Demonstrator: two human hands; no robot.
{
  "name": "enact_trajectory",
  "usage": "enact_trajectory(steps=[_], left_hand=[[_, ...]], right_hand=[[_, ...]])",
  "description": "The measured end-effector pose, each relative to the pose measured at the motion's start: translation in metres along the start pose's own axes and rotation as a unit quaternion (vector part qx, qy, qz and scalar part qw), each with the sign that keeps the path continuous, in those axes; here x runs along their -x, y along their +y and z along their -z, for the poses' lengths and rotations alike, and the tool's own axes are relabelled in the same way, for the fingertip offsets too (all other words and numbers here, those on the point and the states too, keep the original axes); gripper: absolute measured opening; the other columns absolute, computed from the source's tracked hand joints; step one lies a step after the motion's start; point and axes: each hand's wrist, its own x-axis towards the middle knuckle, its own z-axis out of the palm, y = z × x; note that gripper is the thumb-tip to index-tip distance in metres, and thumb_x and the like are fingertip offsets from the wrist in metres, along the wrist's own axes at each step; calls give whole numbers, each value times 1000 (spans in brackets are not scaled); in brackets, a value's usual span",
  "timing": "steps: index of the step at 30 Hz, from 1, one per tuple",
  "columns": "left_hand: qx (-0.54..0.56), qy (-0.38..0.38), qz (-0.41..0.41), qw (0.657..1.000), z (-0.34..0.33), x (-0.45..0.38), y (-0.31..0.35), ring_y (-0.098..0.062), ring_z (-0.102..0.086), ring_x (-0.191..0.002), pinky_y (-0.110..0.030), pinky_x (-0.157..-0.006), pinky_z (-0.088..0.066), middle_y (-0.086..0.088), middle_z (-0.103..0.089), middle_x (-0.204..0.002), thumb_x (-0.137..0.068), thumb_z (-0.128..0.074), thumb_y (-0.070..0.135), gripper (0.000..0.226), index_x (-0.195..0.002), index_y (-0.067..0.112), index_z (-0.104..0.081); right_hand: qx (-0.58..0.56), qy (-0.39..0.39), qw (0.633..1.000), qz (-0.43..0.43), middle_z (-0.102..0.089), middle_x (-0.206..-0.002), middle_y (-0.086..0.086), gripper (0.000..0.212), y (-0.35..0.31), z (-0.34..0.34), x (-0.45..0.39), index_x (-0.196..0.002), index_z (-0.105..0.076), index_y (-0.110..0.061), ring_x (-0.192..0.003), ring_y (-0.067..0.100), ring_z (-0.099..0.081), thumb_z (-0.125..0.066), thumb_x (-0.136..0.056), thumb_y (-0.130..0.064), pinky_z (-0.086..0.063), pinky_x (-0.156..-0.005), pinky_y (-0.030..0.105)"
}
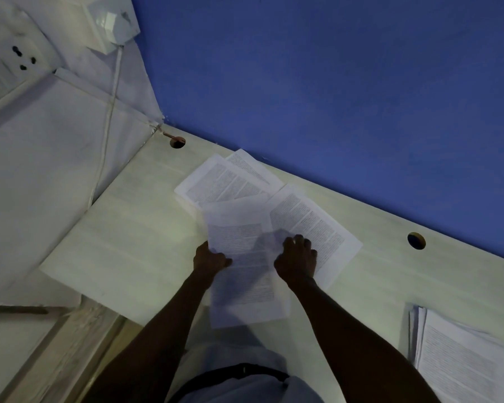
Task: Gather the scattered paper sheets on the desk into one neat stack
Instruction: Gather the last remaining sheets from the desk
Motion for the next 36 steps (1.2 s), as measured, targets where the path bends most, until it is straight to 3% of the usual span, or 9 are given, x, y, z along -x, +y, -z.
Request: enact_trajectory(steps=[4,7,10,15,22,27,30,32,36], left_hand=[[73,-17,22,997,8,9,-7,-28,-69,-86,-34,-71,-61,-5,-73,-84,-47,-83,11,39,-84,7,-72],[144,-70,30,987,0,16,-4,-26,-70,-87,-32,-71,-62,-5,-76,-87,-67,-86,1,27,-88,8,-72],[143,-77,33,986,-14,17,-1,-21,-66,-88,-31,-71,-56,-8,-71,-102,-74,-84,3,29,-97,8,-68],[115,-59,51,990,-13,8,-7,-24,-61,-86,-30,-82,-49,-14,-65,-109,-74,-81,-9,46,-116,-8,-63],[14,-145,84,986,4,-12,-8,-32,-63,-107,-41,-99,-52,-15,-66,-119,-71,-88,7,55,-119,-4,-62],[63,-161,95,980,-10,-11,-1,-26,-65,-103,-34,-92,-53,-9,-68,-111,-65,-92,6,54,-114,3,-67],[107,-168,94,975,-15,-14,-4,-29,-68,-107,-42,-100,-53,-12,-72,-116,-64,-93,10,57,-116,6,-70],[109,-165,95,976,-15,-17,-8,-31,-68,-107,-48,-100,-53,-13,-72,-116,-65,-93,10,57,-116,7,-69],[124,-171,97,973,-16,-15,-10,-32,-67,-109,-50,-99,-54,-14,-70,-119,-66,-91,6,60,-121,5,-66]], right_hand=[[-45,-107,992,-44,1,-171,18,109,12,-9,9,-163,7,-9,-158,39,0,-72,-90,-25,-21,-123,62],[-33,-23,999,-29,-56,-143,20,100,-1,-11,25,-163,7,-7,-126,35,-57,-62,-92,-23,-50,-103,46],[-25,-5,1000,-13,-72,-103,9,85,-12,-8,31,-163,1,-7,-77,21,-62,-50,-98,-24,-49,-72,32],[-94,33,993,-69,-65,-129,12,52,10,1,22,-141,-45,-15,-119,33,-59,-57,-92,-26,-50,-95,43],[-36,-29,995,-92,-35,-158,9,121,59,-10,18,-162,-8,-19,-142,35,-37,-80,-75,-62,-43,-107,53],[-154,-26,979,-129,-69,-120,6,62,57,-17,20,-136,-44,-20,-110,34,-67,-72,-88,-47,-54,-93,45],[-245,-49,957,-149,-76,-97,9,8,60,-17,22,-94,-72,-18,-90,31,-74,-67,-89,-22,-62,-82,42],[-263,-64,949,-162,-76,-87,7,14,61,-17,25,-74,-69,-24,-81,28,-75,-68,-87,-19,-64,-77,41],[-244,-53,955,-162,-75,-97,9,13,60,-21,28,-83,-70,-17,-96,31,-69,-60,-90,-22,-53,-78,32]])
